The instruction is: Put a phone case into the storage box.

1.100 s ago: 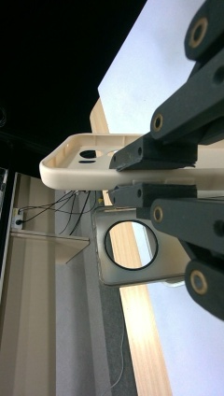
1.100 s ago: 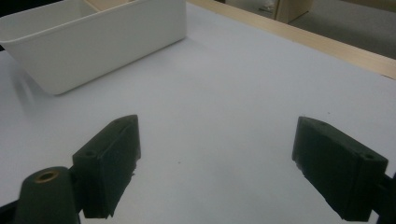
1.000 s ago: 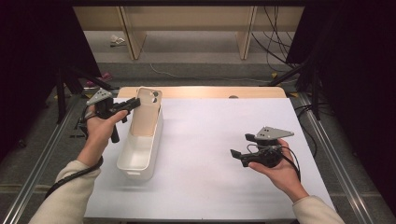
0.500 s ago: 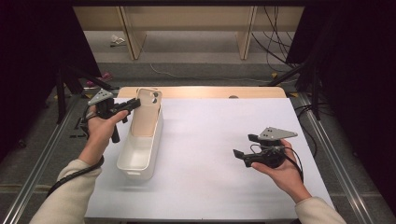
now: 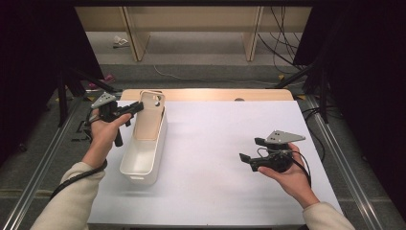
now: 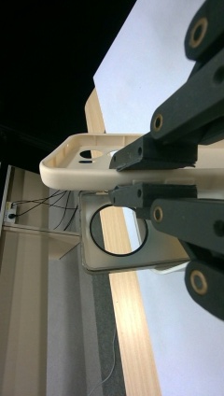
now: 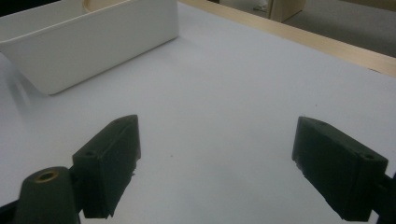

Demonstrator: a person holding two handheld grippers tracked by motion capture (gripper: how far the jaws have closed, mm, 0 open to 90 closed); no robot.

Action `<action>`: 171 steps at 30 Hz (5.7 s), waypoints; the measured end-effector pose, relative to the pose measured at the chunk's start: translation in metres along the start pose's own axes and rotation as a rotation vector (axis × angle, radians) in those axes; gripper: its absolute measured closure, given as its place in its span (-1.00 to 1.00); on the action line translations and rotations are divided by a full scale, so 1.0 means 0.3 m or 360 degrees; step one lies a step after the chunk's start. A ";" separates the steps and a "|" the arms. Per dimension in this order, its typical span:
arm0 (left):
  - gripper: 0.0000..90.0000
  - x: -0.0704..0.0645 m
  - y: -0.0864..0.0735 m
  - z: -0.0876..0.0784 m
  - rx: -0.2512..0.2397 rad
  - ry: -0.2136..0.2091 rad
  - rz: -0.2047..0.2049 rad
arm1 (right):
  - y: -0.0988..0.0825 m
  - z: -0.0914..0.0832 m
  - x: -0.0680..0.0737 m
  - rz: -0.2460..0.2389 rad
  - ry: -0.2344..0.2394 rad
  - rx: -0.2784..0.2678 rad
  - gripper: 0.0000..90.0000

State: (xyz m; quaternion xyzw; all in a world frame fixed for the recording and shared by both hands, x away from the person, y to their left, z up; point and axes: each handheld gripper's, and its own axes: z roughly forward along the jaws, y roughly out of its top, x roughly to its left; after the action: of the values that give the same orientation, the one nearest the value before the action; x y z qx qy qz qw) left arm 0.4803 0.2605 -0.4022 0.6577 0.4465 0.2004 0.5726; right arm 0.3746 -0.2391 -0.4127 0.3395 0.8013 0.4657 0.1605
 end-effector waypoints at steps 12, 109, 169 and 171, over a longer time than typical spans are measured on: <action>0.83 0.013 -0.005 0.019 0.0011 0.0020 -0.0005 | 0.000 -0.001 0.000 0.0001 0.0001 -0.0001 -0.64; 0.78 0.084 -0.042 0.098 0.0126 0.0109 -0.0077 | -0.001 0.001 -0.004 0.0000 0.0007 0.0000 -0.64; -0.01 0.030 -0.002 0.040 0.0218 0.0275 0.0116 | -0.002 0.006 -0.004 -0.0003 0.0008 0.0008 -0.64; -0.11 0.026 -0.002 0.036 0.0230 0.0280 0.0114 | -0.002 0.005 -0.004 -0.0003 0.0008 0.0008 -0.64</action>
State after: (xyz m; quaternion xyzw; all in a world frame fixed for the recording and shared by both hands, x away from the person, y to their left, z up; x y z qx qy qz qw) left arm 0.4926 0.2607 -0.4076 0.6927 0.4845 0.2450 0.4748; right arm 0.3762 -0.2390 -0.4140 0.3381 0.8031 0.4645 0.1581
